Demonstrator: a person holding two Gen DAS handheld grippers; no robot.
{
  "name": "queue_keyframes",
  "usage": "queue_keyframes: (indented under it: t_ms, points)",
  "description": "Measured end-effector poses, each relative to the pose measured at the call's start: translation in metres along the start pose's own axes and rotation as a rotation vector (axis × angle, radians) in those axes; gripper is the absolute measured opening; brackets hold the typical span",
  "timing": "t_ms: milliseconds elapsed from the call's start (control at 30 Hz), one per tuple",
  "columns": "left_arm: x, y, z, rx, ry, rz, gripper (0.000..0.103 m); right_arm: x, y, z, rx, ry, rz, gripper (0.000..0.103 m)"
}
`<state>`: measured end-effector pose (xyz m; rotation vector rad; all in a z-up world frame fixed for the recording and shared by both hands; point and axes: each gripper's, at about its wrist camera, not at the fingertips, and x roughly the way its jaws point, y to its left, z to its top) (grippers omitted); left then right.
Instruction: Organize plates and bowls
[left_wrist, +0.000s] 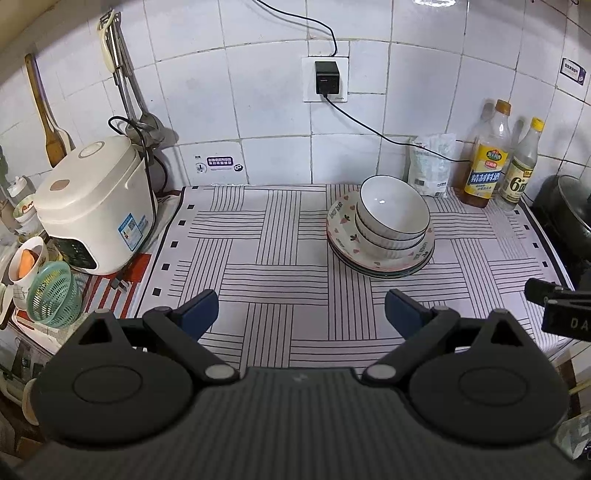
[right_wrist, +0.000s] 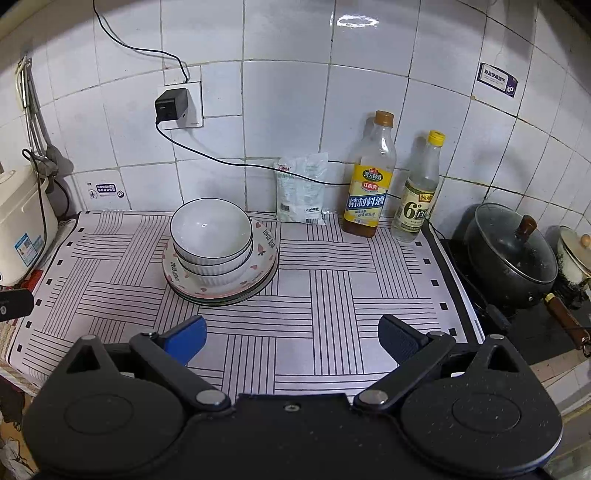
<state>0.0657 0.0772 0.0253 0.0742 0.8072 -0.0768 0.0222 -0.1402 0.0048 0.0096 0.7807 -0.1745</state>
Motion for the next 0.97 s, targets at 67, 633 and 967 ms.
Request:
queue_keyframes:
  t_ms: [67, 633, 967]
  points:
    - [-0.0001, 0.0000, -0.0005, 0.002, -0.002, -0.002, 0.098, -0.0001, -0.0004, -0.0008, -0.003, -0.003, 0.001, 0.101]
    - [-0.0011, -0.0018, -0.0056, 0.005, -0.044, 0.013, 0.098, 0.0009, -0.0022, -0.0043, -0.012, -0.009, 0.000, 0.101]
    - [-0.0004, -0.0010, -0.0049, 0.003, -0.048, 0.012, 0.098, 0.0049, -0.0055, -0.0037, -0.013, -0.001, -0.003, 0.101]
